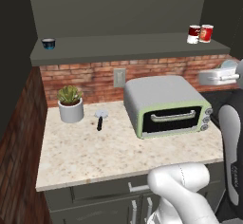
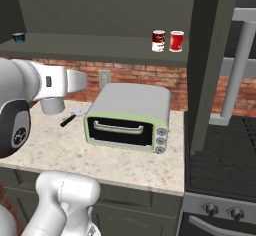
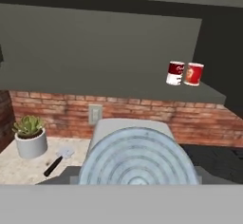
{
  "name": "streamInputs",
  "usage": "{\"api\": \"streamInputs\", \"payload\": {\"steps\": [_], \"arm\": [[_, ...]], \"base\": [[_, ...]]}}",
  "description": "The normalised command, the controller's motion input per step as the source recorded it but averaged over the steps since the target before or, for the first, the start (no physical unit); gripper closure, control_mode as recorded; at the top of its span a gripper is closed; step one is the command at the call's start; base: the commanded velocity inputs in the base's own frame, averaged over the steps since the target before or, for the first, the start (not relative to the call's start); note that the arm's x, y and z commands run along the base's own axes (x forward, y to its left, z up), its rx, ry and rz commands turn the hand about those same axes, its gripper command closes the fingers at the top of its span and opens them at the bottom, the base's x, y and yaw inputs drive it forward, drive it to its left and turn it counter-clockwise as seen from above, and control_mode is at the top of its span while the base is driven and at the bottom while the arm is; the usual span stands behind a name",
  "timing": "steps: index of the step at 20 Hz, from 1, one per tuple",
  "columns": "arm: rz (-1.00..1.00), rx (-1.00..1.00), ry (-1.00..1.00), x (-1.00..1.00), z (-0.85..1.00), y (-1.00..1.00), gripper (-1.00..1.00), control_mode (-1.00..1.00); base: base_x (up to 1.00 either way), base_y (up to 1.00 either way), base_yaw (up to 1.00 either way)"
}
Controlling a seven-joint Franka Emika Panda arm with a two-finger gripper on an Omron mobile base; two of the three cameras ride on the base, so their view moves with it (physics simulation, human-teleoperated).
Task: Pick the cans from the counter and place them in their designated side in the cabinet.
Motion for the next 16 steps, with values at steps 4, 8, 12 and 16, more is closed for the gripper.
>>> {"api": "streamInputs", "payload": {"steps": [4,8,12,16], "arm": [[-0.01,-0.04,-0.08,0.04,0.12,-0.13,1.0,-1.0],[-0.02,-0.02,0.0,0.12,0.2,-0.11,1.0,-1.0],[-0.03,-0.01,0.0,0.16,0.23,-0.07,1.0,-1.0],[-0.01,0.0,0.0,0.2,0.13,-0.02,1.0,-1.0]], "base": [[0.0,0.0,0.0],[0.0,0.0,0.0],[0.0,0.0,0.0],[0.0,0.0,0.0]]}}
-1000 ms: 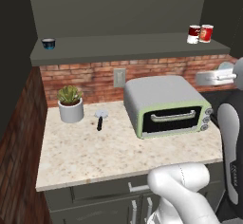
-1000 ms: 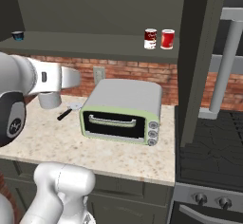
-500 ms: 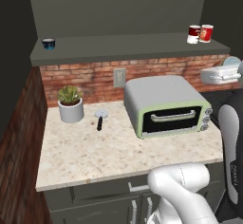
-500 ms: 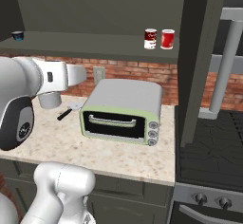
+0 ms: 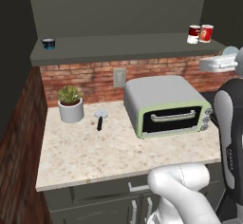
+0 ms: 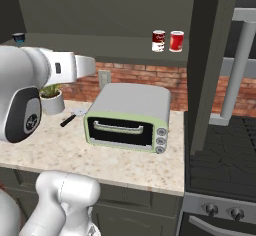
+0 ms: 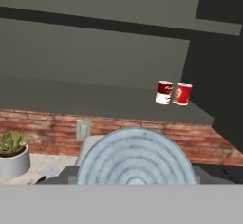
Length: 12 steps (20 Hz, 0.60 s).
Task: Pick the cans from the counter and place them in their designated side in the cabinet.
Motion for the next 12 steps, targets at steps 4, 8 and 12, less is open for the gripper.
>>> {"api": "streamInputs", "payload": {"steps": [4,8,12], "arm": [[0.0,0.0,0.0,0.21,0.05,-0.01,1.0,-1.0],[0.0,-0.01,0.0,0.2,0.01,-0.03,1.0,-1.0],[-0.01,-0.01,0.0,0.25,0.0,-0.06,1.0,-1.0]], "base": [[0.0,0.0,0.0],[0.0,0.0,0.0],[0.0,0.0,0.0]]}}
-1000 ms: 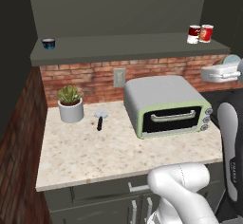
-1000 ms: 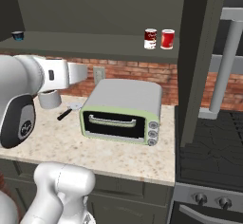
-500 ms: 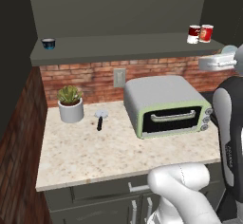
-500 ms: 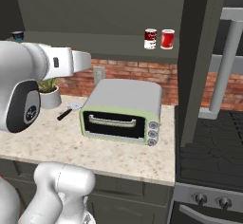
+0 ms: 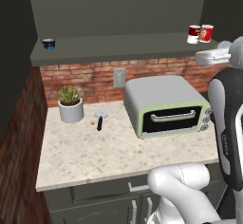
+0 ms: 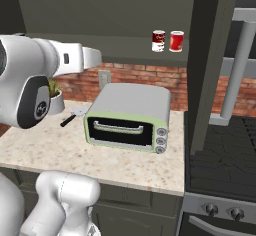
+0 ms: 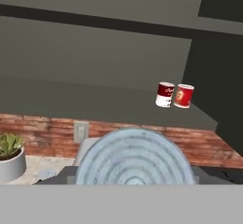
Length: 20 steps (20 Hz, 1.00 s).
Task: Pick the cans from the counter and place them in their designated side in the cabinet.
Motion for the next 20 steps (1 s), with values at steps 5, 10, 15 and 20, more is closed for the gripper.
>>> {"api": "streamInputs", "payload": {"steps": [5,10,15,20], "arm": [[-0.02,-0.01,0.0,0.22,0.01,-0.07,1.0,-1.0],[-0.01,0.0,0.04,0.23,0.0,-0.05,1.0,-1.0],[0.0,0.0,0.08,0.25,0.04,-0.09,1.0,-1.0],[0.0,0.0,0.03,0.24,0.0,-0.09,1.0,-1.0]], "base": [[0.0,0.0,0.0],[0.0,0.0,0.0],[0.0,0.0,0.0],[0.0,0.0,0.0]]}}
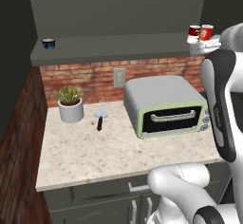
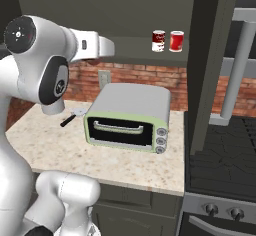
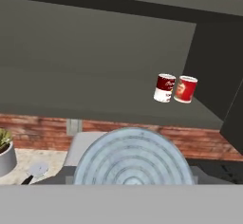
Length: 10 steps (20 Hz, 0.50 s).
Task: Pick the cans from the counter and place them in their designated side in the cabinet.
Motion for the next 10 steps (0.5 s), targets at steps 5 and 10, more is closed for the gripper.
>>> {"api": "streamInputs", "payload": {"steps": [5,10], "arm": [[0.0,0.0,0.0,0.16,0.0,-0.04,1.0,-1.0],[0.0,0.0,0.0,0.19,-0.01,-0.04,1.0,-1.0]], "base": [[0.0,0.0,0.0],[0.0,0.0,0.0]]}}
